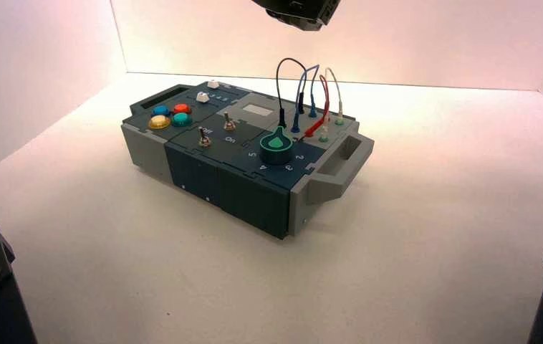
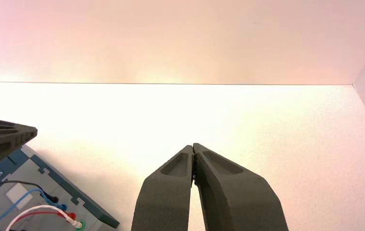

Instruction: Move the left gripper to the left.

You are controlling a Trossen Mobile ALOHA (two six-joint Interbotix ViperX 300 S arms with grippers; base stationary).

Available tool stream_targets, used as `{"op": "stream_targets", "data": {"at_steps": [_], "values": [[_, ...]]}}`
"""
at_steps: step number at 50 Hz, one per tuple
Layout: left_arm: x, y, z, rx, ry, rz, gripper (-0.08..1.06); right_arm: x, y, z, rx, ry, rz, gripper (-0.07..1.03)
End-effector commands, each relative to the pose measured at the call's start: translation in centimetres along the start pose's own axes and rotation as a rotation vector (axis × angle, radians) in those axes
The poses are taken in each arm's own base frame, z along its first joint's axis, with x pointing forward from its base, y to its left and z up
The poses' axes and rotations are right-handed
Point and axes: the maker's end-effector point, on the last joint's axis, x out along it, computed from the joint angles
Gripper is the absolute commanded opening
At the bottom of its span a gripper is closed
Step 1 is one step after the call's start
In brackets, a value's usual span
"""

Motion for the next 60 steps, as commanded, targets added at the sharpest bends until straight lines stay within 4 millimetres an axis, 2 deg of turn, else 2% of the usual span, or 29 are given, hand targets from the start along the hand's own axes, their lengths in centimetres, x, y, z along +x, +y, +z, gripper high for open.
{"op": "stream_targets", "data": {"at_steps": [1,42,49,60], "values": [[-0.5,0.6,1.8,0.004,-0.044,0.014,-0.03,-0.1,0.0,1.1,0.000,-0.027,-0.001,-0.02],[-0.5,0.6,1.8,0.004,-0.046,0.014,-0.03,-0.1,0.1,1.1,-0.001,-0.027,0.001,-0.02],[-0.5,1.3,1.5,-0.004,-0.039,0.025,-0.04,-0.1,0.0,1.2,-0.002,-0.030,-0.001,-0.02],[-0.8,3.7,0.0,-0.040,-0.011,0.065,-0.03,-0.1,0.0,1.1,0.000,-0.029,-0.001,-0.02]]}}
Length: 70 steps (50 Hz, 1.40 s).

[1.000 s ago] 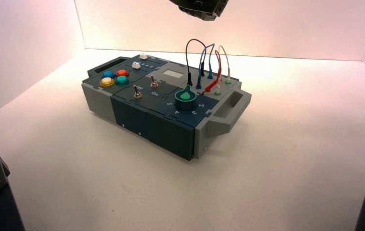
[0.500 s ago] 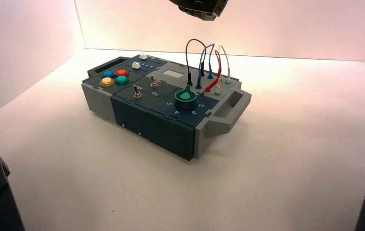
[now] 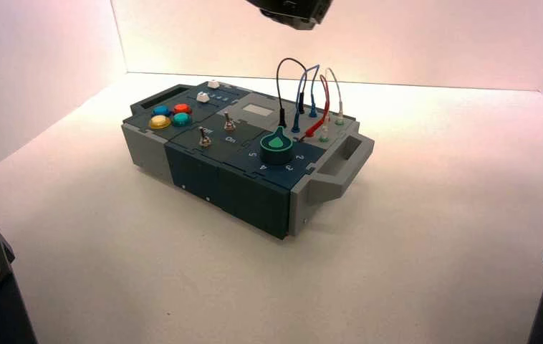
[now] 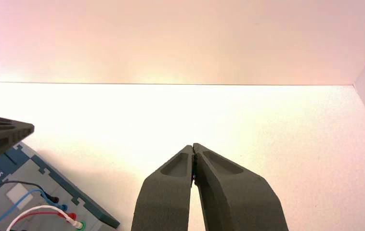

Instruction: Move the left gripper to the left.

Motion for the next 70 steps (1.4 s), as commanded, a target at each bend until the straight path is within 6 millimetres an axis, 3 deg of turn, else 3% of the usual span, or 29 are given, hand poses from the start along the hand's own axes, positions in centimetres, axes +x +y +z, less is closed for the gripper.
{"op": "stream_targets", "data": {"at_steps": [1,18,33,70], "values": [[-0.8,2.0,0.5,-0.020,-0.020,0.037,-0.03,-0.1,0.0,1.1,0.000,-0.027,-0.001,-0.02],[-2.9,8.3,-1.5,-0.100,0.000,0.149,-0.03,-0.1,0.0,1.1,-0.002,-0.027,-0.001,-0.02],[-5.4,12.5,-3.9,-0.162,0.022,0.236,-0.03,-0.1,0.0,1.1,-0.002,-0.027,-0.001,-0.02],[-14.4,19.5,-9.5,-0.290,-0.001,0.475,-0.03,-0.1,0.0,1.2,-0.002,-0.029,-0.001,-0.02]]}}
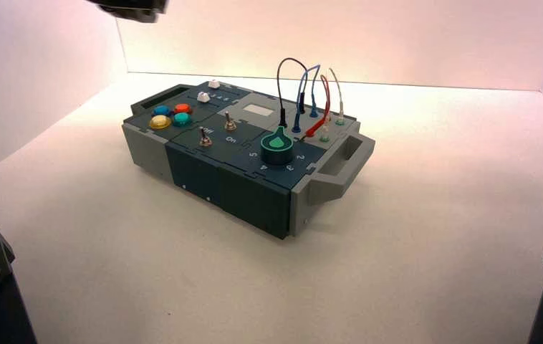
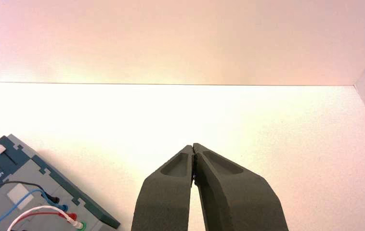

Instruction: Move the left gripper to the left.

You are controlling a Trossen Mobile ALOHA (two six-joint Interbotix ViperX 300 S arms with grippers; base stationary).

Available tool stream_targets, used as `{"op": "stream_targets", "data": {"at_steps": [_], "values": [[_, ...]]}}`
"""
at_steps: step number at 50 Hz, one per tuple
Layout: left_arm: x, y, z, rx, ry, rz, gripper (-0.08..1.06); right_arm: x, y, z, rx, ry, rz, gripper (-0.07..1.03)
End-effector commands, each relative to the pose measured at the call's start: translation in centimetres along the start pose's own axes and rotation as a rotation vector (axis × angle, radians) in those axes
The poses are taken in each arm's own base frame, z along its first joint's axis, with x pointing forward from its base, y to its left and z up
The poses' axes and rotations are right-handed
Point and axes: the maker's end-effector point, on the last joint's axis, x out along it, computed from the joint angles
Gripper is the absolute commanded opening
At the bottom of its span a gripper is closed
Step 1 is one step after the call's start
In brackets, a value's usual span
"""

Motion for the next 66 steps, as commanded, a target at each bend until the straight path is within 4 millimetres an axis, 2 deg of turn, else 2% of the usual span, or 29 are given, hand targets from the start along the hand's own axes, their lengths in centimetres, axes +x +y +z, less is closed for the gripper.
{"op": "stream_targets", "data": {"at_steps": [1,13,66], "values": [[-1.5,2.2,1.3,-0.025,-0.060,0.055,-0.03,-0.1,0.0,1.2,-0.002,-0.029,-0.001,-0.02],[-2.3,4.4,0.4,-0.057,-0.067,0.111,-0.03,-0.1,0.0,1.1,-0.002,-0.027,-0.001,-0.02],[-1.8,4.6,-0.1,-0.071,-0.055,0.115,-0.03,0.0,0.1,1.0,0.003,-0.019,0.001,-0.02]]}}
